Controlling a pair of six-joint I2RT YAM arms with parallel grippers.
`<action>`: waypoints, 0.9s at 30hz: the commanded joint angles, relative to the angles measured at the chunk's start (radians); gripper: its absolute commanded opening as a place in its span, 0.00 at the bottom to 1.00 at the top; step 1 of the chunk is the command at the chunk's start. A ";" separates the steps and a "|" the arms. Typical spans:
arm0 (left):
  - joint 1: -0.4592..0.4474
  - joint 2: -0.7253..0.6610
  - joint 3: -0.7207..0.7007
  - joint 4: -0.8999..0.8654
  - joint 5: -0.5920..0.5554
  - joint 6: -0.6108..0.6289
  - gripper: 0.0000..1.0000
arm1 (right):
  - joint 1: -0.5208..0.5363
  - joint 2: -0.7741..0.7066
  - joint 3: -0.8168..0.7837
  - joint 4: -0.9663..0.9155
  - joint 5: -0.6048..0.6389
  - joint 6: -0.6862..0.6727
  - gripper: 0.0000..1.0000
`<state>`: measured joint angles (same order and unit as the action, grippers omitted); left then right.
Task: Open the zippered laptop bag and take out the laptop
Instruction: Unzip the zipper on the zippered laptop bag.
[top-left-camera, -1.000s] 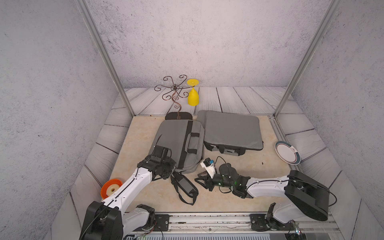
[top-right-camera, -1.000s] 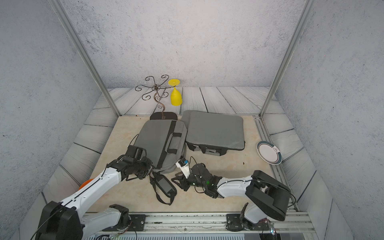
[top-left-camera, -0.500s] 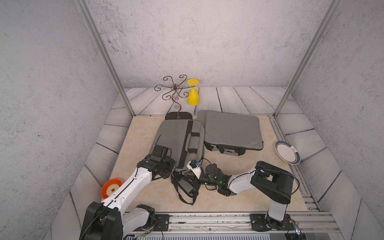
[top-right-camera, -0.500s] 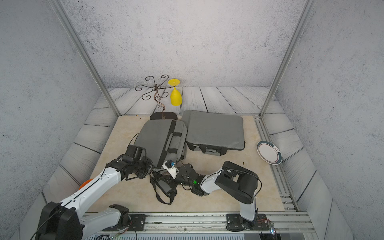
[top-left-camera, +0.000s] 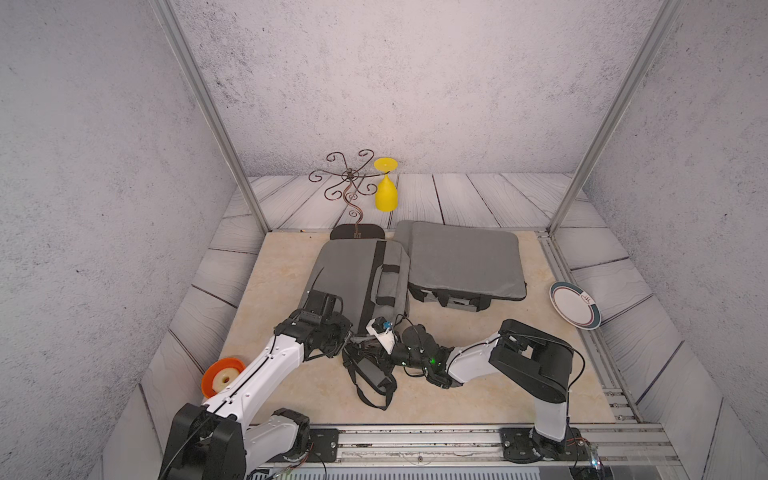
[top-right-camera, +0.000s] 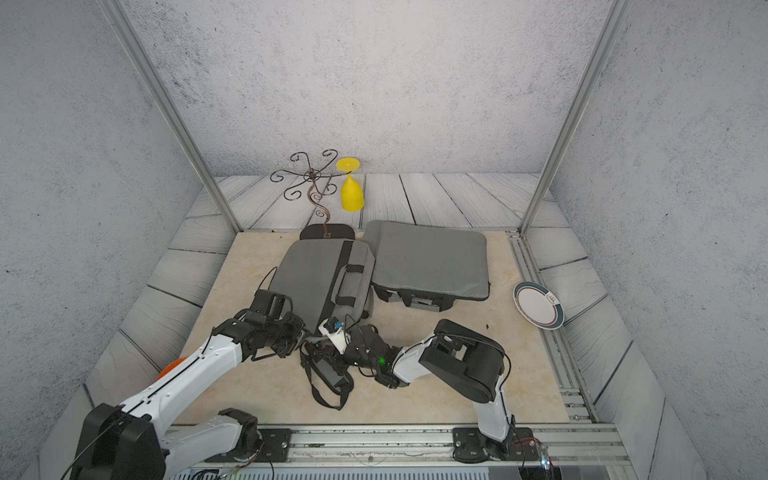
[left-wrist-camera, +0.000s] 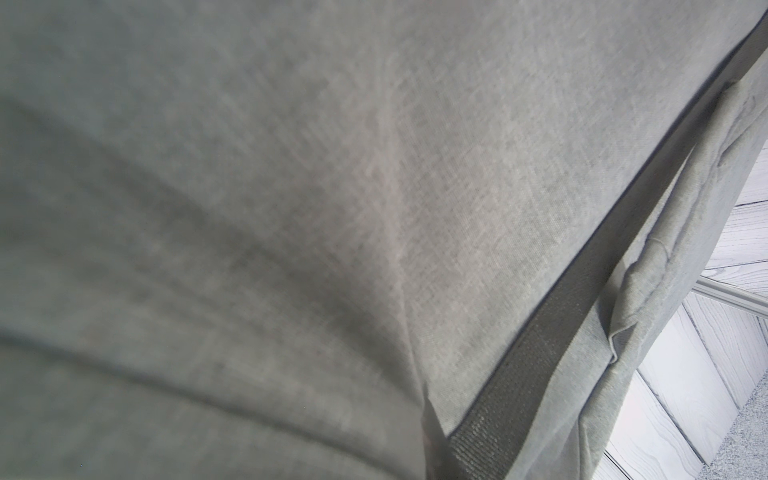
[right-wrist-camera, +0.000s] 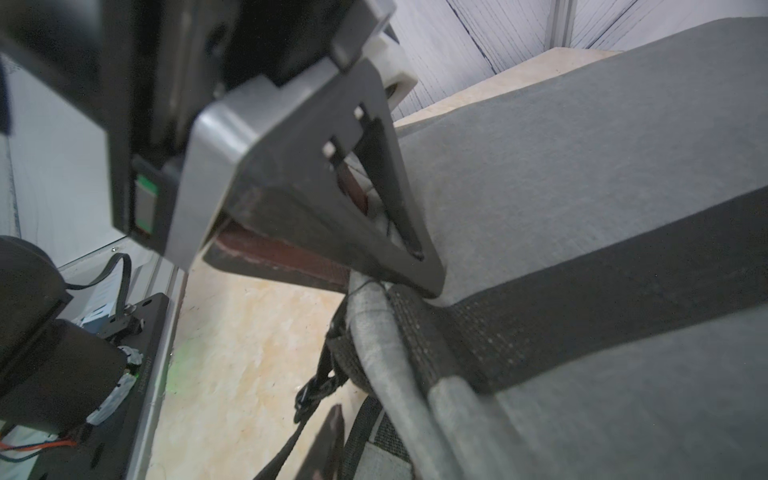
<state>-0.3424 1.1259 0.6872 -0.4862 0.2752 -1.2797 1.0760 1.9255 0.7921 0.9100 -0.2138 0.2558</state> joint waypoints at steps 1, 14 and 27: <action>-0.013 -0.028 0.019 0.114 0.108 0.038 0.00 | -0.011 0.046 0.022 0.003 0.039 0.028 0.29; -0.015 -0.006 0.015 0.131 0.111 0.042 0.00 | -0.041 0.058 0.026 0.032 0.010 0.094 0.00; -0.001 0.005 0.033 0.055 0.008 0.125 0.00 | -0.041 -0.124 -0.075 -0.153 0.149 -0.009 0.00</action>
<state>-0.3431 1.1450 0.6811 -0.4709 0.2787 -1.2434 1.0481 1.8782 0.7433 0.8665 -0.1688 0.2897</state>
